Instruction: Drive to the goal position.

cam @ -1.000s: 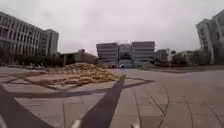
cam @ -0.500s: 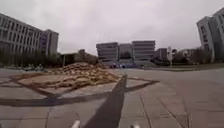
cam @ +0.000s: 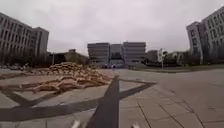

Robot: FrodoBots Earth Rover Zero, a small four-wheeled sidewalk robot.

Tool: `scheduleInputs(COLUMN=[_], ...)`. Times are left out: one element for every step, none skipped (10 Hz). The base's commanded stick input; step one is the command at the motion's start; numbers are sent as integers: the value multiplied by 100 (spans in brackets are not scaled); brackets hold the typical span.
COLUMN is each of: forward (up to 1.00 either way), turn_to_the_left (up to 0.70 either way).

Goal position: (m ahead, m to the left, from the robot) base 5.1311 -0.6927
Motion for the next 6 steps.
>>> scheduleInputs(forward=[100, 100, 100, 100, 100, 100], turn_to_the_left=[-27, -32, -7, 0, 0, 0])
